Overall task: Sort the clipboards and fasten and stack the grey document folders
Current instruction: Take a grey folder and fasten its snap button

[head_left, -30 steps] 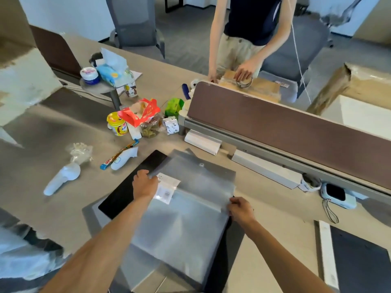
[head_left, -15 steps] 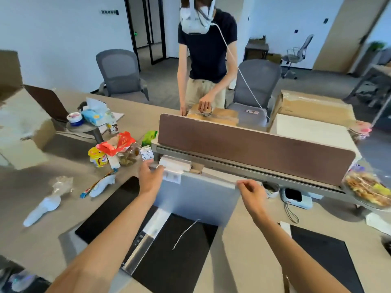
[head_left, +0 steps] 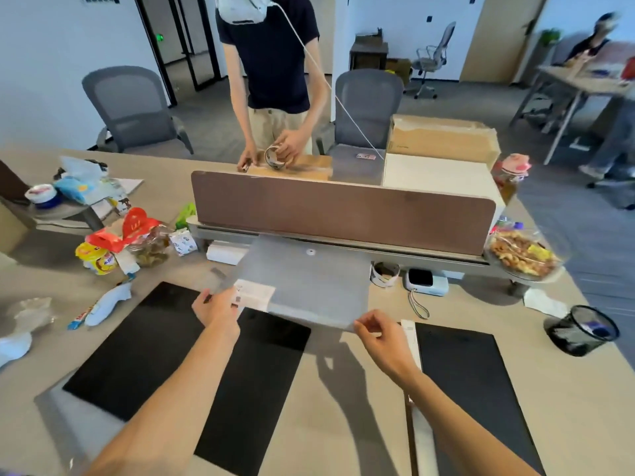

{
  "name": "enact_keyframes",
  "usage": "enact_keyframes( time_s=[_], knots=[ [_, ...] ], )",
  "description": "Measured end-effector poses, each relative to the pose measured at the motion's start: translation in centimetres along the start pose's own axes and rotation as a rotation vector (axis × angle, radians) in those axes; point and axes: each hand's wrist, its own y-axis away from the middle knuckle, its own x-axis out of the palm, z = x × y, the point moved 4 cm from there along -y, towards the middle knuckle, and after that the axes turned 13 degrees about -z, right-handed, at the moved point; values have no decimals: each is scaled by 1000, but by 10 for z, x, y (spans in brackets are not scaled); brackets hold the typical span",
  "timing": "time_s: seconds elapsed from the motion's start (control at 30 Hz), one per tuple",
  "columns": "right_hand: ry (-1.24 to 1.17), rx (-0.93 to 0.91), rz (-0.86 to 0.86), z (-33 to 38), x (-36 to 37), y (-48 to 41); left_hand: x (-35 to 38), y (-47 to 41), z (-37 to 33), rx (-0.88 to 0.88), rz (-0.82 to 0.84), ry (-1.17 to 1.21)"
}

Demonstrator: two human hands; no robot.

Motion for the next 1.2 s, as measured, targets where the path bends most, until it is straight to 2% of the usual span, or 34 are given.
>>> enact_keyframes(
  time_s=[0.1,0.2,0.3,0.4,0.57,0.77,0.9,1.1,1.2],
  knots=[
    [93,51,180,-29,23,13,-22,-22,33,-122,69,-53],
    [197,46,352,-42,48,23,-38,-32,69,-283,203,-240],
    [269,38,513,-45,72,33,-49,-27,105,-395,241,-422],
    [326,62,571,-46,86,37,-48,-23,133,-438,269,-495],
    [391,107,482,-43,82,24,-35,-30,130,-261,352,-543],
    [502,347,74,-51,49,-1,-32,-41,81,-241,633,-579],
    [383,550,47,-52,42,-5,-35,-38,45,-226,764,-602],
    [-138,882,112,-44,53,2,-40,-26,15,-211,886,-572],
    [-398,933,213,-30,60,4,-48,-26,9,-198,900,-573]
  ],
)
